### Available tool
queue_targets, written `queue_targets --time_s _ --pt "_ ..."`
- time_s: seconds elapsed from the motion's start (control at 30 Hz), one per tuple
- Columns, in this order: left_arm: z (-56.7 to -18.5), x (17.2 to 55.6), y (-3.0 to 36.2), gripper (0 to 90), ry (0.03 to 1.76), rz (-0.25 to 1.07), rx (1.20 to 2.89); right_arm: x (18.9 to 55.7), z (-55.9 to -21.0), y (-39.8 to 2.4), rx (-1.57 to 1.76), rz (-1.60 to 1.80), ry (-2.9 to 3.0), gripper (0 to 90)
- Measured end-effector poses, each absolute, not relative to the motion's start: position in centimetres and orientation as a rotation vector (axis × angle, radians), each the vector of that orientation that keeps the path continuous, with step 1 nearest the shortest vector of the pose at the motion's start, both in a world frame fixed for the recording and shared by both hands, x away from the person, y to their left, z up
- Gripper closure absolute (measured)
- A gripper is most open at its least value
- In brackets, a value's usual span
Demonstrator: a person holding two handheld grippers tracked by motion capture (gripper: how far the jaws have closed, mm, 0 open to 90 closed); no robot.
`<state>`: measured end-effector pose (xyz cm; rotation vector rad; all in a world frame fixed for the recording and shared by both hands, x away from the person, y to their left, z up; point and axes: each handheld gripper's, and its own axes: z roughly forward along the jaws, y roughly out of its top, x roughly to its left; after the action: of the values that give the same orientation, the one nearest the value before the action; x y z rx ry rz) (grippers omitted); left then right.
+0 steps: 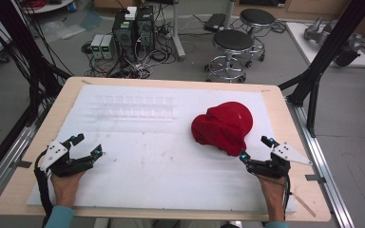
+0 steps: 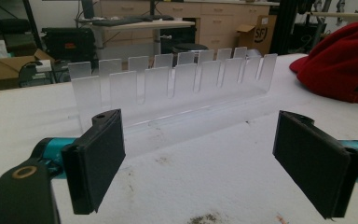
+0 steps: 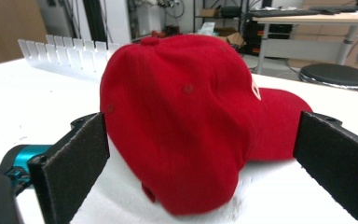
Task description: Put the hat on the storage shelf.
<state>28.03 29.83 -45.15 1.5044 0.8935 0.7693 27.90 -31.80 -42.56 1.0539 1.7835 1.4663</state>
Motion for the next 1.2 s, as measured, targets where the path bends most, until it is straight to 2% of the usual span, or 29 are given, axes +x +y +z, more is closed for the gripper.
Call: queue_targets --time_s 0.33,0.73,0.8,0.97,1.13,1.17,1.2 --pt "-45.1 28.0 29.9 16.8 0.893 0.768 1.502 30.9 -39.3 -30.8 0.931 1.363 1.962 2.4" --pt "-45.2 28.0 29.9 16.8 0.895 0.767 1.499 34.1 -39.0 -29.9 0.906 1.239 2.148 8.2" --pt "-45.2 28.0 29.9 16.7 0.896 0.768 1.499 34.4 -39.1 -29.9 0.911 1.216 2.164 16.4" --pt "-45.2 28.0 29.9 16.8 0.897 0.767 1.498 34.9 -39.5 -29.9 0.949 1.167 2.195 26.8" --pt "-45.2 28.0 29.9 16.8 0.899 0.767 1.497 35.1 -39.7 -30.0 0.961 1.188 2.23 47.3" --pt "-45.2 28.0 29.9 16.8 0.897 0.767 1.498 35.2 -39.7 -29.9 0.963 1.183 2.233 55.0" --pt "-45.2 28.0 29.9 16.8 0.897 0.767 1.498 35.2 -39.7 -29.8 0.966 1.175 2.23 58.9"
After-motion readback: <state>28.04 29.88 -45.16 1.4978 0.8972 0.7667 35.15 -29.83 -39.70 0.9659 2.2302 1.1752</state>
